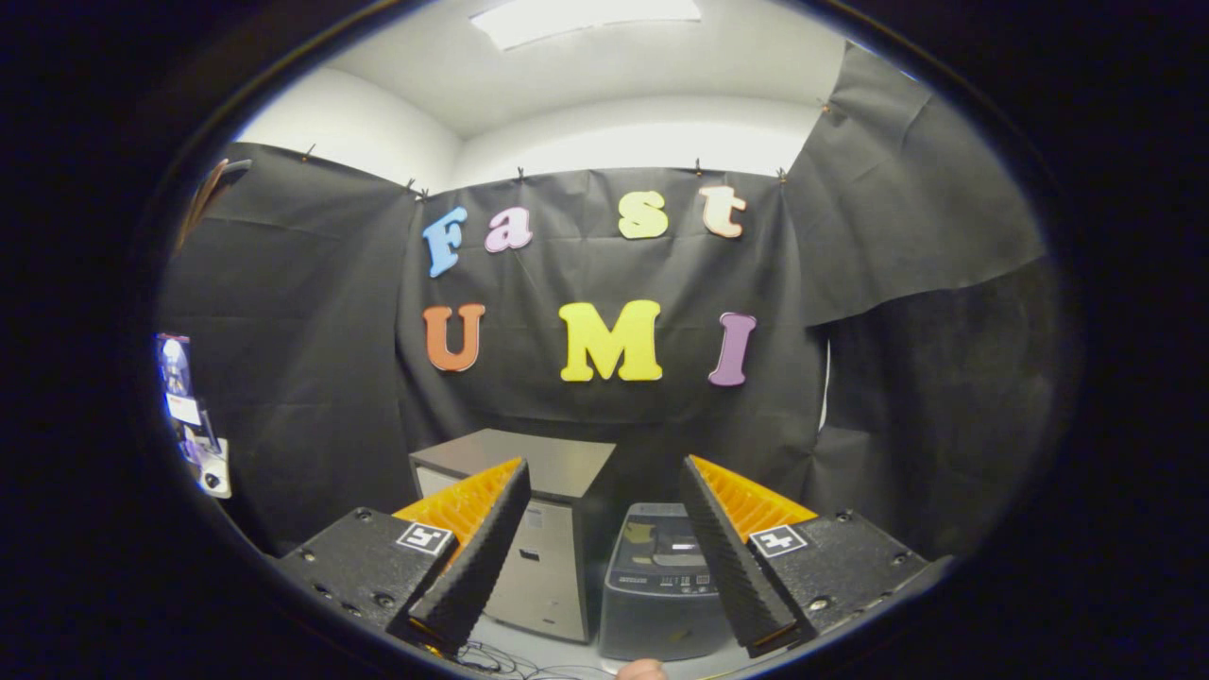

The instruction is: Put the clothes into the washing machine and then close the washing machine lid.

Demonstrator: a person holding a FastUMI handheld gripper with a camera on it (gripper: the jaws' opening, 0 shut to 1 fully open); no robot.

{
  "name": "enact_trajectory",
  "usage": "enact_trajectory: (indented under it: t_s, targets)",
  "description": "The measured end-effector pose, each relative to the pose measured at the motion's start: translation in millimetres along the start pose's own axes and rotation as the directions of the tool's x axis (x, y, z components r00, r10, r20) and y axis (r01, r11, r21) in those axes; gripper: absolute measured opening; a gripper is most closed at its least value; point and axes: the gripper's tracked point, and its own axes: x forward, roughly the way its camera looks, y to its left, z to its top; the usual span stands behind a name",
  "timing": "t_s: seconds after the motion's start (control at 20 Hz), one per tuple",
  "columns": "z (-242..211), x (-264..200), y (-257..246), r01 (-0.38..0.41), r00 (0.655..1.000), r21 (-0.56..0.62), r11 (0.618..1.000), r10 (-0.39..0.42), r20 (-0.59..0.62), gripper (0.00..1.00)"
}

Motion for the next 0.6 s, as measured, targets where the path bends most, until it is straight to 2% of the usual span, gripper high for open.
enact_trajectory:
  t_s: [0.6]
  targets:
    - [-3, -1, -10, 0.026, 0.999, 0.001, 1.000, -0.026, -0.019, 0.99]
